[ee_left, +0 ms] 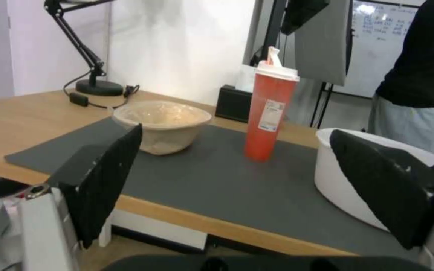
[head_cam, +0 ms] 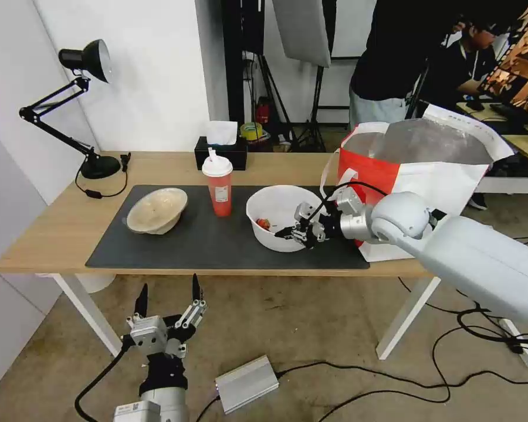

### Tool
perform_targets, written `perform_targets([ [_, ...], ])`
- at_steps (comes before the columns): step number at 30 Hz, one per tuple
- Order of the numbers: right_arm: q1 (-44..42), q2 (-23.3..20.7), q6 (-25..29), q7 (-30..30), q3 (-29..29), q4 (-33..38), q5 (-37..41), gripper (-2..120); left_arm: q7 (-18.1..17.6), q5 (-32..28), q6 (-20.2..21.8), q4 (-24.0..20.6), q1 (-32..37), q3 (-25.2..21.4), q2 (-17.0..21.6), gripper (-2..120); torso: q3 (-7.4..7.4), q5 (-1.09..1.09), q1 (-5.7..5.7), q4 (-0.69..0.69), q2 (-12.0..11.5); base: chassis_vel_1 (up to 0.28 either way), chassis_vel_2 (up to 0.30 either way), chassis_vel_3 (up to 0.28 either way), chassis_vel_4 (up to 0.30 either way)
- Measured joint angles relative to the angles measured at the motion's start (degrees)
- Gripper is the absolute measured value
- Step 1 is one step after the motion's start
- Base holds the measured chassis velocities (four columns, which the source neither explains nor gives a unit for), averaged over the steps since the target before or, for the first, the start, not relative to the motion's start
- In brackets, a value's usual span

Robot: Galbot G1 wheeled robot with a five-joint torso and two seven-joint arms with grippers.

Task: Pick up the trash from the table and place it into the takeout bag.

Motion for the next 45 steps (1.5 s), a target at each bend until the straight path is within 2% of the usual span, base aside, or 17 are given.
perform_targets([
  [13,-0.13,-0.57,0.09,0.43,0.61,-0.04,0.10,0,-0.11,-0.01,-0.14,0.06,-0.14,-0.10,0.16,100,0.00,0.00,0.00,0.00,0.00,0.000,0.000,0.000,0.000],
  [30,-4.14,-3.21,1.10,2.83,9.18,3.27,4.25,0,-0.15,0.87,-1.25,0.52,-0.10,0.12,0.02,100,0.00,0.00,0.00,0.00,-0.01,0.000,0.000,0.000,0.000],
  [45,-1.85,-4.02,1.38,4.10,10.63,3.41,7.86,0,-0.34,1.29,-1.80,1.10,-0.48,0.58,-0.39,100,0.00,0.00,0.01,0.00,0.00,0.000,0.000,0.000,0.000],
])
